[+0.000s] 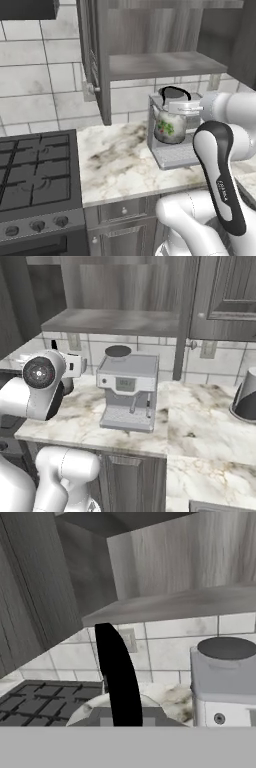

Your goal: Open the cabinet, pick the kettle from the cabinet, and place it in the sink.

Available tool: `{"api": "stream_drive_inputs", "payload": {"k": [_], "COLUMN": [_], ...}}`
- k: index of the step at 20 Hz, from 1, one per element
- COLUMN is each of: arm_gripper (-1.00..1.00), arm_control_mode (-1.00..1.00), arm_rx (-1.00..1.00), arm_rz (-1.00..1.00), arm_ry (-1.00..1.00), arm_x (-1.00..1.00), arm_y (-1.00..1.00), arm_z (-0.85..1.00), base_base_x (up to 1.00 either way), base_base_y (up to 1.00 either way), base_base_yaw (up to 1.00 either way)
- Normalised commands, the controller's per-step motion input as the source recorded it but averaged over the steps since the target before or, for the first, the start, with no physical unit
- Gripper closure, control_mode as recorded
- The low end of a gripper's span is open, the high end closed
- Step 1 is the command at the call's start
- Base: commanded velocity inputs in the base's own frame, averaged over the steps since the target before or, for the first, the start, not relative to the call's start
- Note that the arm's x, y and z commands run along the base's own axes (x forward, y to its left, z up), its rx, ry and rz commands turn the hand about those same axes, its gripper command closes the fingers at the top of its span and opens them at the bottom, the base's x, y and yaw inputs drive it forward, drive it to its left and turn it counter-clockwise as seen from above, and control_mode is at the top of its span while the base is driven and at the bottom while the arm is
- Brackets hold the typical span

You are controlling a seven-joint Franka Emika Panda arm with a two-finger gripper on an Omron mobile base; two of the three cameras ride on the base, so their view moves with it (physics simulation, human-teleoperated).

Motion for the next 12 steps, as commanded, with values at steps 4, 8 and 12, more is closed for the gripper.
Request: {"api": "stream_drive_inputs", "payload": {"k": [4, 8, 12], "arm_gripper": [1.00, 1.00, 1.00], "arm_control_mode": [1.00, 1.00, 1.00], "arm_rx": [0.00, 0.00, 0.00], "arm_rz": [0.00, 0.00, 0.00], "arm_ry": [0.00, 0.00, 0.00], "arm_x": [0.00, 0.00, 0.00], "arm_y": [0.00, 0.00, 0.00], "arm_z": [0.00, 0.00, 0.00], "base_base_x": [-0.26, -0.64, -0.75], "base_base_y": [0.26, -0.08, -0.09], "base_base_yaw": [0.00, -0.04, -0.15]}}
